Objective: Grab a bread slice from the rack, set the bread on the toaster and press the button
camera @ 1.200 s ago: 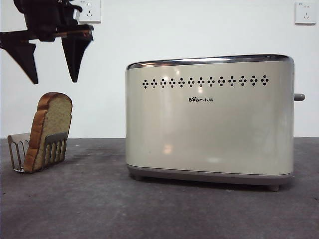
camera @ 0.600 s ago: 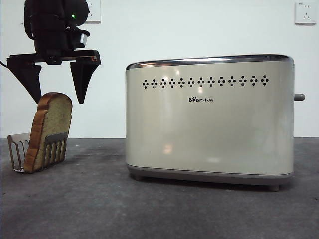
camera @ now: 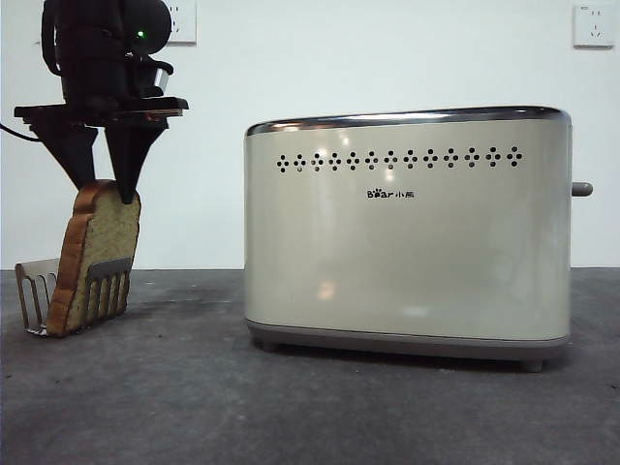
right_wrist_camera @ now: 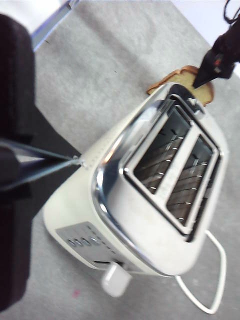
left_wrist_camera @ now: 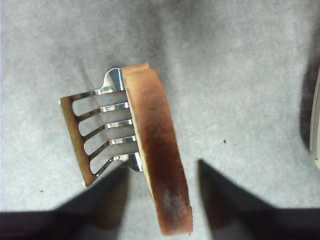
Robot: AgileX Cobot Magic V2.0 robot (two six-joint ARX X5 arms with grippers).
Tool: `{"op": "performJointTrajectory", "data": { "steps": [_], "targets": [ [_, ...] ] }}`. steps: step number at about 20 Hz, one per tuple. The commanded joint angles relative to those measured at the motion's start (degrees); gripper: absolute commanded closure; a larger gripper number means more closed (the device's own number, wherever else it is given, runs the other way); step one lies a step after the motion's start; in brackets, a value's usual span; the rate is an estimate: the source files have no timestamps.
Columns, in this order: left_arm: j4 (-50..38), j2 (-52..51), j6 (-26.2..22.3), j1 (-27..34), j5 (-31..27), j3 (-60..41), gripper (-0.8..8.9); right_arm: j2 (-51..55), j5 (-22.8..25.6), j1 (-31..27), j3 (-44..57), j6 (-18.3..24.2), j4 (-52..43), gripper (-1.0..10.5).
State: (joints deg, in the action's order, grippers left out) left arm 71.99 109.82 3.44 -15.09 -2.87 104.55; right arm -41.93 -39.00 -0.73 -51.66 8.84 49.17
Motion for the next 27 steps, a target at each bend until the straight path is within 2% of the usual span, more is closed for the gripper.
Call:
{"op": "performJointTrajectory", "data": {
  "steps": [1,5,10,19,21,25,27],
  "targets": [
    [-0.55,0.46,-1.09,0.17,-0.13,0.00,8.26,0.04,0.00,0.02,-0.17,0.46,0.48,9.5],
    [-1.38,0.46,-2.89,0.17,-0.37,0.00,8.26,0.04,0.02,0.02,-0.17,0.46,0.70,9.5],
    [0.63,0.42,-4.13,0.55,-4.26,1.33,8.22,0.04,0.07,0.02,-0.17,0.44,0.68,9.5],
    [3.48,-0.90,-4.24,0.52,-4.57,11.85,8.22,-0.44,0.42,0.02,-0.17,0.46,2.40,9.5],
    [3.50,-2.62,-8.20,0.50,-4.22,13.75,8.22,-0.68,0.42,0.02,-0.17,0.48,3.17,9.5],
    [3.48,-9.42,-20.37,0.42,-4.13,14.71,8.22,-0.70,0.42,0.02,-0.17,0.48,3.37,9.5],
    [3.48,-13.97,-26.88,0.09,-1.01,14.71,8.22,-0.70,0.42,0.02,-0.17,0.48,3.26,9.5]
  ]
}}
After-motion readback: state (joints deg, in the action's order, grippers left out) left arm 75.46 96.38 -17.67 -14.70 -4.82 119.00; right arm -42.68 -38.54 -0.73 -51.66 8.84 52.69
